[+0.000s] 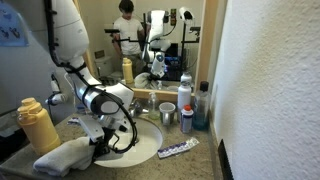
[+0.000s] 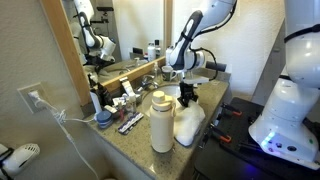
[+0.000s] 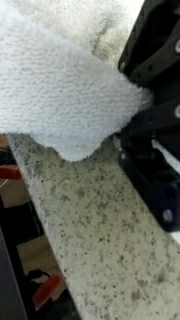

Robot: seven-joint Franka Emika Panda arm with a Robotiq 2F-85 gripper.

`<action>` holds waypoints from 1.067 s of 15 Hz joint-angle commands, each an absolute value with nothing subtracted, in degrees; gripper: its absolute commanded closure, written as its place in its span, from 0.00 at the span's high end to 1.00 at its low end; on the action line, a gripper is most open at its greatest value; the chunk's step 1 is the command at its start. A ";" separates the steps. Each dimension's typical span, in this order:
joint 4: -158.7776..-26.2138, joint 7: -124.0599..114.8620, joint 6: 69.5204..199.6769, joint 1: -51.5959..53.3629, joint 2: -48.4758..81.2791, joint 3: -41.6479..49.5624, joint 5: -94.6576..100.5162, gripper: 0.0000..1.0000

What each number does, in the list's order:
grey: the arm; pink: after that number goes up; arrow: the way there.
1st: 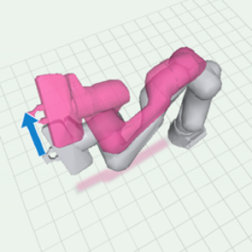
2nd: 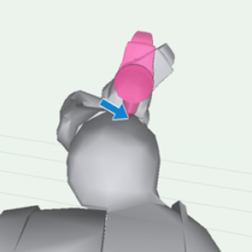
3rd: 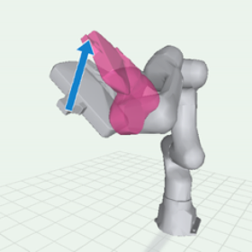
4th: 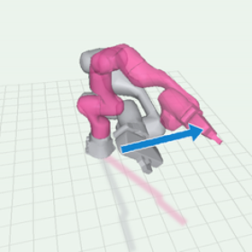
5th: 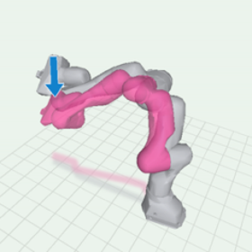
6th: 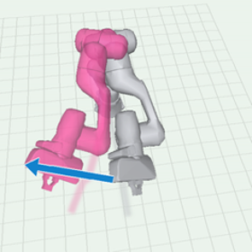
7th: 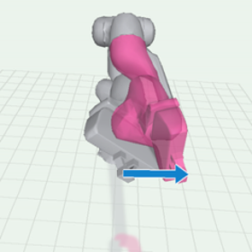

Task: Take the towel hanging to the wall and use it to wipe the counter

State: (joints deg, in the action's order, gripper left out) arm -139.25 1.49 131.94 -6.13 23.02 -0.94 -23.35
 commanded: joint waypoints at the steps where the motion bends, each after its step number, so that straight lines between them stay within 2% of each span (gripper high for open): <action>1: -144.08 -3.73 132.78 -6.23 19.60 2.65 -21.87 0.03; 8: -149.14 -9.10 140.06 -8.99 15.69 10.88 -21.16 0.03; 12: -151.37 -6.64 150.65 -10.75 14.05 12.22 -21.84 0.03; 16: -149.72 -4.11 146.71 -11.73 15.68 9.82 -22.48 0.03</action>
